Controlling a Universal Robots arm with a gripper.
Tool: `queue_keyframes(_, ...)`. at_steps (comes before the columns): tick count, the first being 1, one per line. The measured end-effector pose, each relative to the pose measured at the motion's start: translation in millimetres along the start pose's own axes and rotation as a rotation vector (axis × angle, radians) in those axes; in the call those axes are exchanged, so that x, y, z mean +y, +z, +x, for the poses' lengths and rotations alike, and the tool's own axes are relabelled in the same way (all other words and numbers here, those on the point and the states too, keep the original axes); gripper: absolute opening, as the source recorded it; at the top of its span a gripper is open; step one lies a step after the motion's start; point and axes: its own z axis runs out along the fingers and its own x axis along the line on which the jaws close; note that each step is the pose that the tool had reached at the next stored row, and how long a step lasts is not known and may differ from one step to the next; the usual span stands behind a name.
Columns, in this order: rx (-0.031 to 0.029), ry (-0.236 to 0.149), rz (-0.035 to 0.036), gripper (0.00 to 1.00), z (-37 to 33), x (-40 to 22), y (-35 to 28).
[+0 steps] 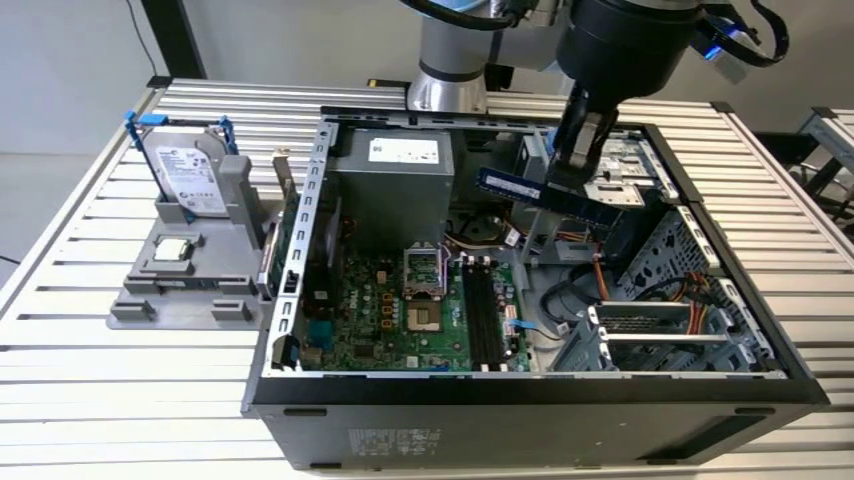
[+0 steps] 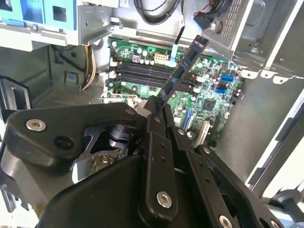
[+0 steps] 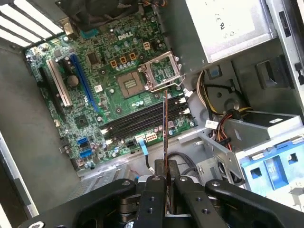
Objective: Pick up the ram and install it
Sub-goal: 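Insert the ram into the slot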
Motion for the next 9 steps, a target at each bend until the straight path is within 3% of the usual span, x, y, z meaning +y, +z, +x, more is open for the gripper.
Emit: queue_keyframes(9, -0.002, 0.086, 0.0025, 0.0, 0.0, 0.0, 0.0)
